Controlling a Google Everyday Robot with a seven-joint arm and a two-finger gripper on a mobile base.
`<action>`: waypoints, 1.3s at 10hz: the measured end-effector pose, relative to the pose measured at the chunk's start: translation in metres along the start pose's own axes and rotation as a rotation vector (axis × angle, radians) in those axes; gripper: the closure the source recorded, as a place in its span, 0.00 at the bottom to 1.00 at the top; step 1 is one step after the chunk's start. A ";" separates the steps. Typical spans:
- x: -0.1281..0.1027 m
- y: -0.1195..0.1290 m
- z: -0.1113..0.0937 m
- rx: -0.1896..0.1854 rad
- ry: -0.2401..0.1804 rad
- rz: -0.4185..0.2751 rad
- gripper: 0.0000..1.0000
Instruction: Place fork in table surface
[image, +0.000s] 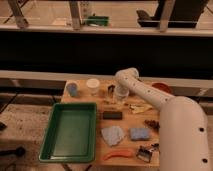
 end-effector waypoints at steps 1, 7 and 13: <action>-0.003 -0.005 0.000 0.004 0.003 -0.005 0.42; -0.010 -0.017 0.004 0.004 0.017 -0.034 0.49; -0.012 -0.012 0.007 -0.013 0.018 -0.046 0.66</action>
